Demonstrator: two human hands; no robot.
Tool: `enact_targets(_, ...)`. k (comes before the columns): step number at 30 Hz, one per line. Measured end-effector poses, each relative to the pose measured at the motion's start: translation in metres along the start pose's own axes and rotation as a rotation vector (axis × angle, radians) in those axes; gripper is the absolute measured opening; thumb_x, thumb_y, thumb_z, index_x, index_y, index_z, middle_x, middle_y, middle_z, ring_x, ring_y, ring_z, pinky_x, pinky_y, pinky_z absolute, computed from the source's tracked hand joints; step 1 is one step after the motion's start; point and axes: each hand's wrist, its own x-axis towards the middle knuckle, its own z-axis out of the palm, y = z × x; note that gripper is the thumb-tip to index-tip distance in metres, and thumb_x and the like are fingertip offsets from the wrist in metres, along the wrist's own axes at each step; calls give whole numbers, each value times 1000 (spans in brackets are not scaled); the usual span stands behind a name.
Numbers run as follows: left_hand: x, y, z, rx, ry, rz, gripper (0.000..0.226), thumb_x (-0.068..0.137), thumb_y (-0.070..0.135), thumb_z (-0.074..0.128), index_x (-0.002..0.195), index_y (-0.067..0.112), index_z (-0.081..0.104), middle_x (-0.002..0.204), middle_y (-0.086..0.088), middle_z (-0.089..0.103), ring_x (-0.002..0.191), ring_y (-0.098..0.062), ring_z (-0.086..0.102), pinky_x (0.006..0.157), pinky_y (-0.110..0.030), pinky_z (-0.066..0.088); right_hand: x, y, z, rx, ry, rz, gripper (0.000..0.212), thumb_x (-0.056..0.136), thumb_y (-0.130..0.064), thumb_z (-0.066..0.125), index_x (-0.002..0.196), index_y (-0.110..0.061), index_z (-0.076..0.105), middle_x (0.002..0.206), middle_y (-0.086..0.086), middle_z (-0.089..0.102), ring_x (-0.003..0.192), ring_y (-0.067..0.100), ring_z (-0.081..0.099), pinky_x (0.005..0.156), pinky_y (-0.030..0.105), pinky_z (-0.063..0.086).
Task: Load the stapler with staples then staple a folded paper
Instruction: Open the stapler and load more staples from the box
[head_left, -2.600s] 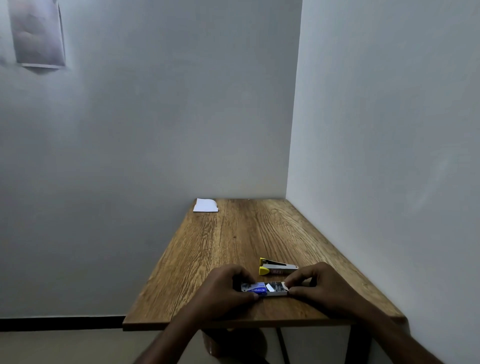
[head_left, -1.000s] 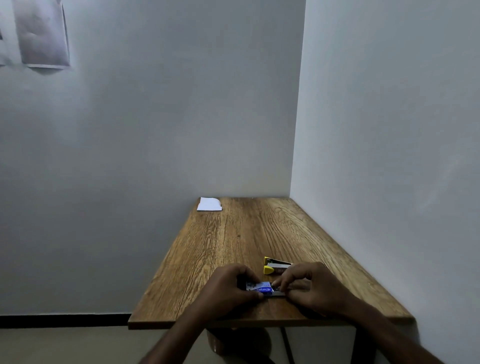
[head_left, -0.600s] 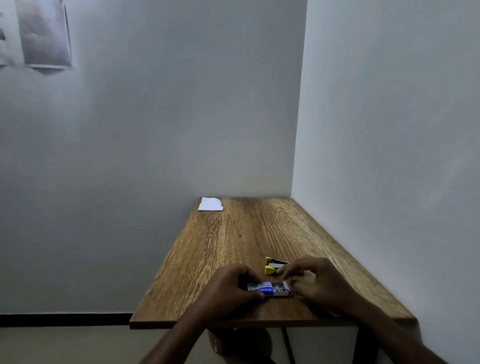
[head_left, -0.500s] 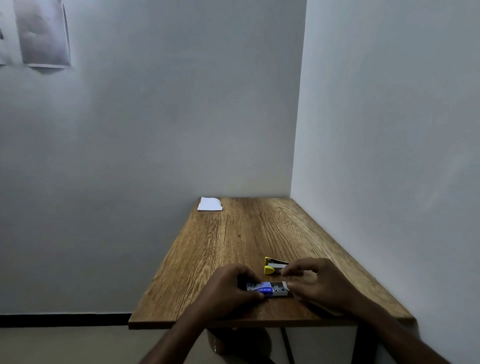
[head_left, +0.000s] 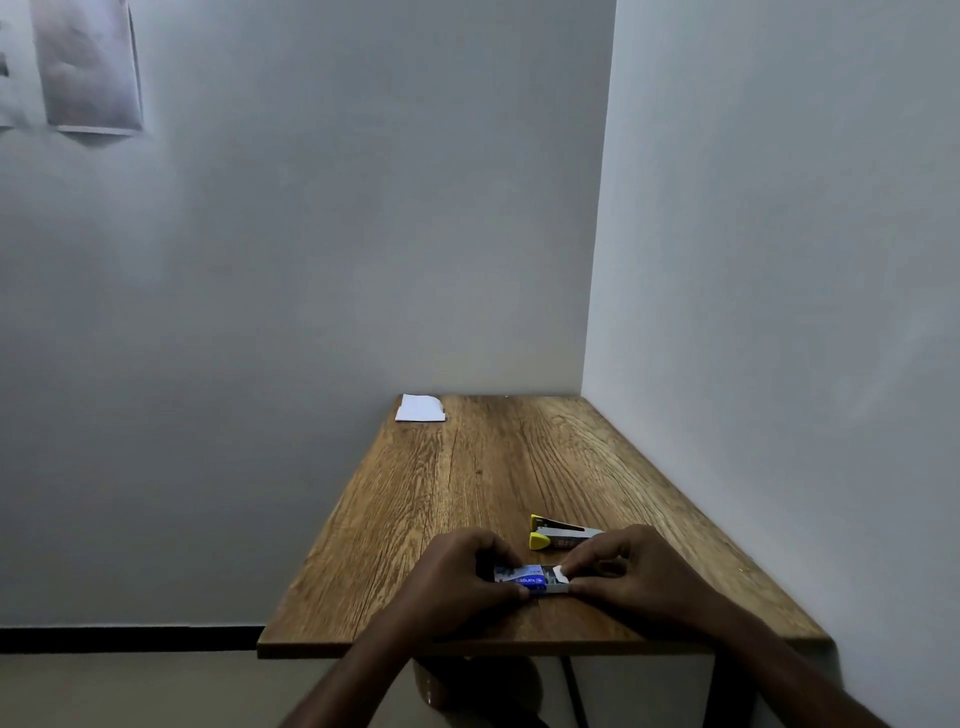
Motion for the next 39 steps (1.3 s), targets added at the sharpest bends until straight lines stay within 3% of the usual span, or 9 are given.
enact_targets(18, 2, -3, 1, -13, 3, 27, 29, 74, 36, 81, 100, 27, 73, 97, 12, 71, 88, 1, 65, 78, -25, 58, 11, -8, 15, 10, 1, -3, 16, 77, -35, 81, 93, -31, 81, 93, -20, 76, 93, -2, 69, 79, 13, 54)
enact_targets(22, 1, -2, 2, -26, 4, 27, 28, 73, 36, 82, 98, 29, 73, 95, 13, 71, 87, 2, 66, 77, -23, 58, 13, -8, 19, 42, 30, 17, 19, 72, -27, 81, 90, -30, 75, 92, -13, 76, 89, 4, 72, 79, 19, 58)
enact_targets(28, 1, -2, 1, -16, 3, 30, 28, 73, 36, 82, 99, 27, 74, 95, 13, 72, 87, 2, 66, 77, -21, 57, 20, -8, 22, 5, 48, 28, 23, 64, -24, 79, 85, -31, 70, 82, -13, 75, 79, 2, 70, 69, 10, 50)
enact_targets(32, 1, -2, 1, -21, 4, 26, 27, 73, 36, 82, 98, 28, 74, 95, 13, 72, 87, 3, 66, 77, -19, 56, 24, -8, 22, 26, 36, 37, 25, 64, -20, 81, 85, -29, 71, 83, -9, 75, 78, 3, 71, 69, 12, 51)
enact_targets(39, 1, -1, 0, -27, -6, 29, 29, 72, 37, 82, 99, 32, 71, 97, 15, 71, 89, 5, 64, 76, -13, 53, 17, -12, 18, 47, -41, 55, 34, 72, -24, 80, 104, -34, 74, 100, -17, 72, 93, -2, 67, 75, 9, 50)
